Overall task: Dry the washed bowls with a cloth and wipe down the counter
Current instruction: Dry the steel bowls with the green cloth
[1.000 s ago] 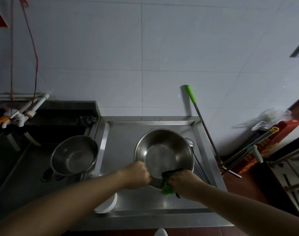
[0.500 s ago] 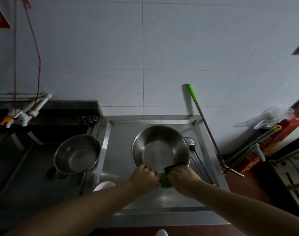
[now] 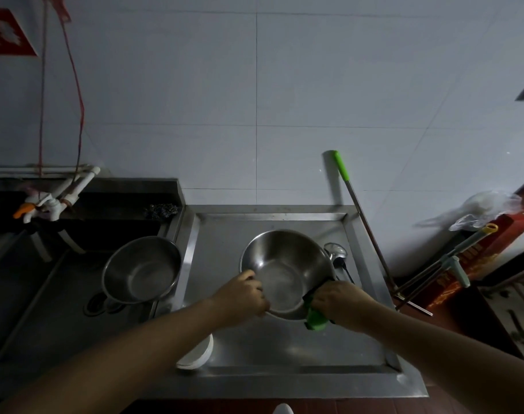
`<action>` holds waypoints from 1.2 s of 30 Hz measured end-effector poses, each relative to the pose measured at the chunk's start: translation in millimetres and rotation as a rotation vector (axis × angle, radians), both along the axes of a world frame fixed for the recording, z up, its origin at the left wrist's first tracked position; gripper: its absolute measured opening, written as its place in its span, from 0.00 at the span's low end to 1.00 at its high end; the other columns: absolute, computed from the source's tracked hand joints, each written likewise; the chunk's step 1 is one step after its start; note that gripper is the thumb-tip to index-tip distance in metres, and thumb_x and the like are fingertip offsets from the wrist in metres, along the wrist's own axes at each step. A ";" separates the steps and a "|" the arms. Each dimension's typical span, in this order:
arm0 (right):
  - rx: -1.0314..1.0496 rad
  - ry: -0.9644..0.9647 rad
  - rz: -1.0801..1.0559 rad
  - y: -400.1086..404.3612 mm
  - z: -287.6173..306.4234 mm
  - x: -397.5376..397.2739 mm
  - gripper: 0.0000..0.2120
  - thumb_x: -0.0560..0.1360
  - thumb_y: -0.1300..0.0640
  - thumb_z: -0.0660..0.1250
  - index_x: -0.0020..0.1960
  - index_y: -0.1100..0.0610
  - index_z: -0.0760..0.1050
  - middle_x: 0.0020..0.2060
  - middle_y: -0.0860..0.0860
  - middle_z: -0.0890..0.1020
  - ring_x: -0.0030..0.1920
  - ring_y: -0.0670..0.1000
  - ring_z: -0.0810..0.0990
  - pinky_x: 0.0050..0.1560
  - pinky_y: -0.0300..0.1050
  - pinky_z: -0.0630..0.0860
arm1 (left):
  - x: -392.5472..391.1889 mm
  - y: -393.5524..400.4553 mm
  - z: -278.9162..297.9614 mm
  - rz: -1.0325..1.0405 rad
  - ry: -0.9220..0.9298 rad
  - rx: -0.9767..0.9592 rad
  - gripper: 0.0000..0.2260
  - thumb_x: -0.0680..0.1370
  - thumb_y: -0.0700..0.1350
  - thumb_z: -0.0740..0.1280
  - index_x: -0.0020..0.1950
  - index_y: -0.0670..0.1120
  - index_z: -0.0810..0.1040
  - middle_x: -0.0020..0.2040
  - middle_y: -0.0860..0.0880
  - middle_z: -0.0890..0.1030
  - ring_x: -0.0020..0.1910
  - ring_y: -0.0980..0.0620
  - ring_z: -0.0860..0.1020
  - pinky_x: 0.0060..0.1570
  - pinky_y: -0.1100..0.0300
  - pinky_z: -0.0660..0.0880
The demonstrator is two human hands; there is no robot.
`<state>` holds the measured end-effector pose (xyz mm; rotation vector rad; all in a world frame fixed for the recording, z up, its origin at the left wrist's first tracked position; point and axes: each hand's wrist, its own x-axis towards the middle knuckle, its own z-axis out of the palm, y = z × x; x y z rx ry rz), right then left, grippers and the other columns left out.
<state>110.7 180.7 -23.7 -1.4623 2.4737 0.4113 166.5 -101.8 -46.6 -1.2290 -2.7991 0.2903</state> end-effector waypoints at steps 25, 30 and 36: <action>-0.365 -0.289 -0.394 -7.9 3.1 -15.6 0.38 0.76 0.61 0.71 0.80 0.46 0.56 0.78 0.50 0.61 0.69 0.58 0.74 0.69 0.50 0.72 | -1.9 58.3 -13.0 1.215 -0.551 1.280 0.12 0.83 0.47 0.62 0.41 0.48 0.77 0.46 0.38 0.83 0.48 0.38 0.81 0.48 0.47 0.79; -0.426 -0.329 -0.382 -25.7 -3.4 -11.1 0.48 0.74 0.50 0.74 0.82 0.53 0.45 0.81 0.52 0.45 0.80 0.60 0.42 0.76 0.63 0.59 | -12.4 73.5 -1.4 1.414 -0.697 1.613 0.12 0.83 0.49 0.62 0.50 0.45 0.82 0.46 0.45 0.83 0.48 0.44 0.81 0.54 0.42 0.81; -0.231 -0.125 -0.292 -45.2 1.7 2.0 0.57 0.72 0.32 0.67 0.80 0.54 0.32 0.78 0.54 0.31 0.76 0.61 0.27 0.70 0.60 0.34 | -18.2 79.4 10.5 1.518 -0.819 1.704 0.15 0.84 0.53 0.58 0.60 0.46 0.80 0.52 0.45 0.82 0.51 0.45 0.80 0.54 0.48 0.80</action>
